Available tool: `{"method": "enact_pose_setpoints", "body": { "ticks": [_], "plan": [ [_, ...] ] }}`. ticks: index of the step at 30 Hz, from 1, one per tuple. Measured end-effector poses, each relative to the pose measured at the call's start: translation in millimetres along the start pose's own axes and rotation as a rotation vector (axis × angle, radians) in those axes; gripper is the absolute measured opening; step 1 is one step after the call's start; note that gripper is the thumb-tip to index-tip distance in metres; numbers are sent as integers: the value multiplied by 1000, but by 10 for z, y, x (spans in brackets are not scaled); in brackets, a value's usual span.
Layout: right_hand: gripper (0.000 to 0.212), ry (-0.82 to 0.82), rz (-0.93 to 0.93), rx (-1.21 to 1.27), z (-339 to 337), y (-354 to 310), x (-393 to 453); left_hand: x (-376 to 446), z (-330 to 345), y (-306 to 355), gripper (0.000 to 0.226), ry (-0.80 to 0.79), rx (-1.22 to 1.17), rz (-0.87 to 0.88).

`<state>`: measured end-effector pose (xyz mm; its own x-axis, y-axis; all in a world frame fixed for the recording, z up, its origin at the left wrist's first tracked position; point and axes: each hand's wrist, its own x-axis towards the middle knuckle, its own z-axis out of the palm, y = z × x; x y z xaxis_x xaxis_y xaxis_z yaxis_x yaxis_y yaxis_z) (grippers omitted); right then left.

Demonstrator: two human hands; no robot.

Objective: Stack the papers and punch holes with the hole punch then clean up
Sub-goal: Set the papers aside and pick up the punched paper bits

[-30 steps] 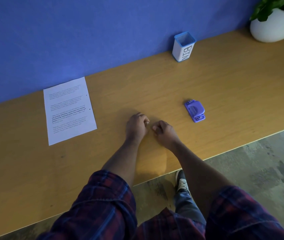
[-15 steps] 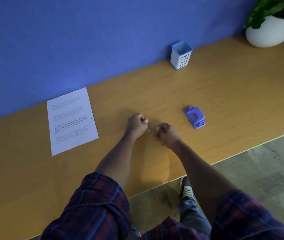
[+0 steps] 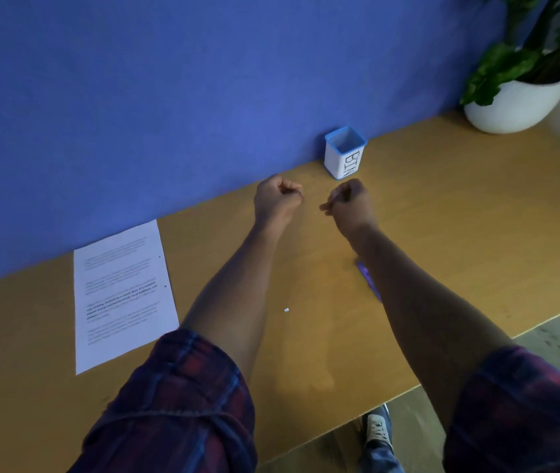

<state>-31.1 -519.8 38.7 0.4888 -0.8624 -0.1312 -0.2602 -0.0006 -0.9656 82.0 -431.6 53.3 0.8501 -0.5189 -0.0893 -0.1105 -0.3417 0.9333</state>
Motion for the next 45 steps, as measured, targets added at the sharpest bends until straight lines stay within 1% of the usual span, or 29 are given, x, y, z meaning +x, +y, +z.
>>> {"method": "enact_pose_setpoints", "body": {
  "ticks": [2,4,5,7,9,12,17,20,23,27,29,31,33,35,38,40,42,45],
  "plan": [
    [25,20,-19,-52,-56,-112,260,162,95,156,4,-17,8,32],
    [15,39,-51,-228,-111,-180,527,314,194,260,8,-33,43,63],
    [14,57,-74,-333,-140,-205,656,385,250,303,9,-40,67,86],
    [16,108,-123,-448,-206,-254,879,509,377,373,7,-36,108,134],
    [17,146,-166,-512,-272,-294,1065,618,502,444,7,-18,155,165],
    [13,125,-213,-568,-352,-297,1308,788,691,496,11,7,241,195],
    [20,181,-310,-658,-408,-255,1639,984,981,533,22,13,374,262],
    [19,165,-348,-660,-364,-245,1779,1086,1083,524,23,34,441,294],
    [19,99,-366,-676,-304,-239,1860,1171,1146,478,21,3,486,267],
    [28,30,-356,-730,-261,-201,1906,1279,1182,400,12,0,540,241],
    [31,42,-357,-752,-266,-180,1898,1303,1186,403,12,11,547,242],
    [28,83,-374,-751,-273,-176,1878,1299,1184,422,15,27,525,254],
    [23,104,-379,-723,-284,-191,1866,1278,1185,431,10,47,493,261],
    [26,84,-375,-731,-304,-213,1859,1259,1174,420,8,48,485,259],
    [30,73,-372,-753,-335,-245,1834,1201,1153,423,16,5,498,285],
    [24,97,-380,-731,-338,-259,1787,1137,1128,447,15,-14,487,288],
    [19,116,-397,-682,-323,-270,1713,1068,1091,459,8,-9,465,281],
    [14,109,-452,-615,-274,-257,1519,931,981,405,13,-16,499,311]
  ]
}}
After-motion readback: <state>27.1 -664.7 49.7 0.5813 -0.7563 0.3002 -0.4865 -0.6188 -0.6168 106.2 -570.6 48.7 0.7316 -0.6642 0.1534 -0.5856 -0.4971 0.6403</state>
